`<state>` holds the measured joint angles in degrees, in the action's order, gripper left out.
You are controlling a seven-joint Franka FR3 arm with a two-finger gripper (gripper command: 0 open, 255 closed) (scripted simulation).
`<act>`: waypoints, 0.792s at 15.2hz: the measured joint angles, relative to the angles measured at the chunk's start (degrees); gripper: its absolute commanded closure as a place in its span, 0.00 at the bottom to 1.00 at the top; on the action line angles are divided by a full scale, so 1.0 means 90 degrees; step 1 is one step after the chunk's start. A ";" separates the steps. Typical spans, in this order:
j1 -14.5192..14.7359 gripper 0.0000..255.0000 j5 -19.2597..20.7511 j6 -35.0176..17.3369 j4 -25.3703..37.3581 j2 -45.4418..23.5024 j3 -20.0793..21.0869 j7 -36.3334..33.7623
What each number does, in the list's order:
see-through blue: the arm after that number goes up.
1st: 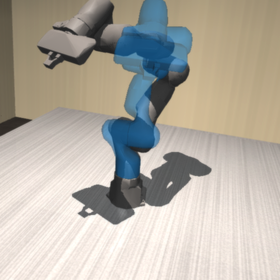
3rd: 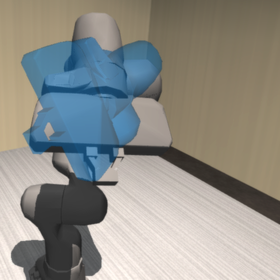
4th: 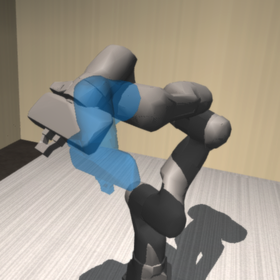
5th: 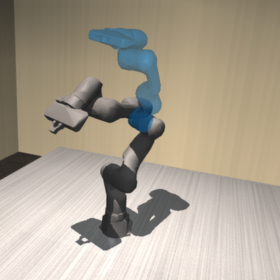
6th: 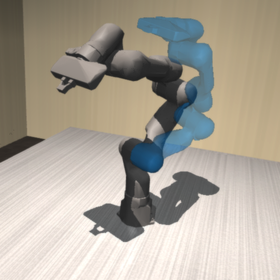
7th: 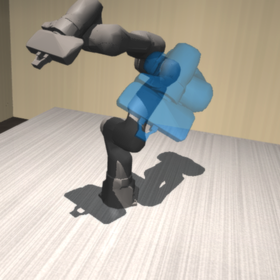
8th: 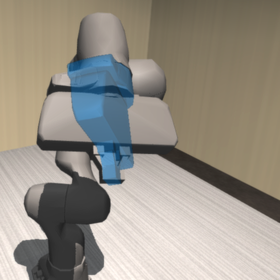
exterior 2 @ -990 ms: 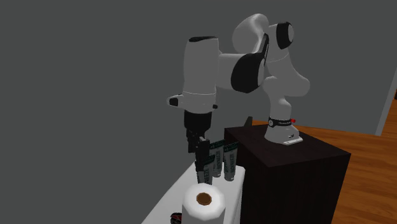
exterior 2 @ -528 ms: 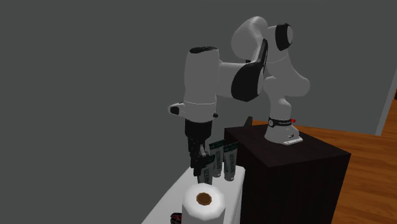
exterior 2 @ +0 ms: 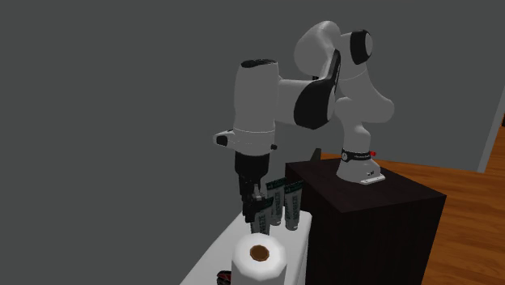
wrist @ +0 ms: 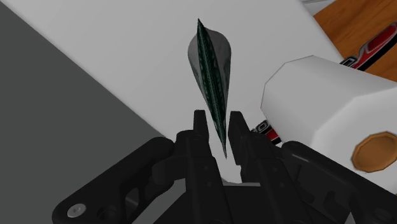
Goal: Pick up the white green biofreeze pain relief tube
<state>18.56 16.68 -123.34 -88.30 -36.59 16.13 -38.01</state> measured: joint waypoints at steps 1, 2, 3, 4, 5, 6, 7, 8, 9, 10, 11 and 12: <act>-0.0007 1.00 -0.0009 0.0031 0.0011 0.0015 0.0004 0.0013; -0.0013 1.00 -0.0024 0.0085 0.0023 0.0054 0.0013 0.0026; -0.0011 1.00 -0.0036 0.0142 0.0053 0.0083 0.0022 0.0033; -0.0015 1.00 -0.0052 0.0205 0.0076 0.0123 0.0032 0.0045; -0.0020 1.00 -0.0065 0.0254 0.0088 0.0161 0.0040 0.0057; -0.0021 1.00 -0.0077 0.0311 0.0118 0.0191 0.0048 0.0066; -0.0032 1.00 -0.0093 0.0344 0.0090 0.0252 0.0059 0.0075; -0.0032 1.00 -0.0104 0.0404 0.0138 0.0266 0.0064 0.0088; -0.0030 1.00 -0.0122 0.0513 0.0229 0.0287 0.0073 0.0110; -0.0033 1.00 -0.0136 0.0572 0.0247 0.0331 0.0082 0.0120; -0.0035 1.00 -0.0152 0.0632 0.0256 0.0382 0.0093 0.0126; -0.0046 1.00 -0.0169 0.0677 0.0246 0.0438 0.0103 0.0140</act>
<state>18.14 15.17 -117.25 -86.09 -32.64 17.06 -36.75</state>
